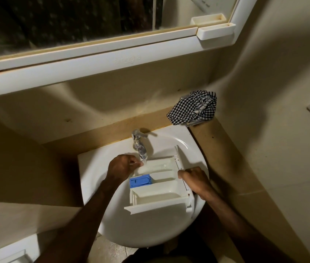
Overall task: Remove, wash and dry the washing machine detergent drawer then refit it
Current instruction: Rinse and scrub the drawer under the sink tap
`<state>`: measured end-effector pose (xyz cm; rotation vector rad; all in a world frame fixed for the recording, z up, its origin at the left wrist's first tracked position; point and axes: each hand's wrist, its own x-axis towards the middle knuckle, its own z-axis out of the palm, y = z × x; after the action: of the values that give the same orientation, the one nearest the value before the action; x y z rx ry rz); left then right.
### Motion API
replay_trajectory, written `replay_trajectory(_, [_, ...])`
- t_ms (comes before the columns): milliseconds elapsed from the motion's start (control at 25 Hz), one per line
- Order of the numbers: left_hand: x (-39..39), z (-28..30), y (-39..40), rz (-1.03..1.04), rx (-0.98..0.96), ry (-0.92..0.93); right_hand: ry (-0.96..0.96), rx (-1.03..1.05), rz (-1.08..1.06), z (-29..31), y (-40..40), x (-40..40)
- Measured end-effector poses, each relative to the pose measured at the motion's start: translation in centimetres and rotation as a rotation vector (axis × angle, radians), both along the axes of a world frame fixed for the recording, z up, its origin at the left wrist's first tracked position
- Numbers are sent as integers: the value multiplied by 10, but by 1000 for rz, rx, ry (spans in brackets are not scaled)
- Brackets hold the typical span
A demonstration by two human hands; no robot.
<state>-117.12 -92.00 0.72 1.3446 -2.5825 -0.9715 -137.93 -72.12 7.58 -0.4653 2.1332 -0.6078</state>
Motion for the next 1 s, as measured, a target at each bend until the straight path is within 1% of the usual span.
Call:
replay_trajectory(160, [-10, 7, 6, -70, -164, -59, 36, -49, -15, 1, -7, 13])
replay_trajectory(240, [-16, 9, 9, -118, -241, -172, 54, -64, -7, 4, -11, 17])
replay_trajectory(320, [-23, 13, 15, -166, -279, -295, 49, -73, 0, 6, -14, 23])
replay_trajectory(400, [-25, 15, 24, -196, -269, -340, 42, -82, 19, 8, -19, 32])
replay_trajectory(520, [-20, 14, 39, -224, -247, -271, 70, -77, 81, 5, -29, 48])
replay_trajectory(600, [-20, 17, 52, -268, -140, -230, 64, -73, 95, 4, -34, 57])
replay_trajectory(640, [-22, 20, 58, -301, -122, -221, 54, -74, 85, 3, -34, 59])
replay_trajectory(760, [-26, 19, 69, -382, -208, -216, 40, -81, 43, 2, -33, 58])
replay_trajectory(1000, [-20, 31, 63, -313, -273, -251, 38, -126, 71, 5, -25, 49])
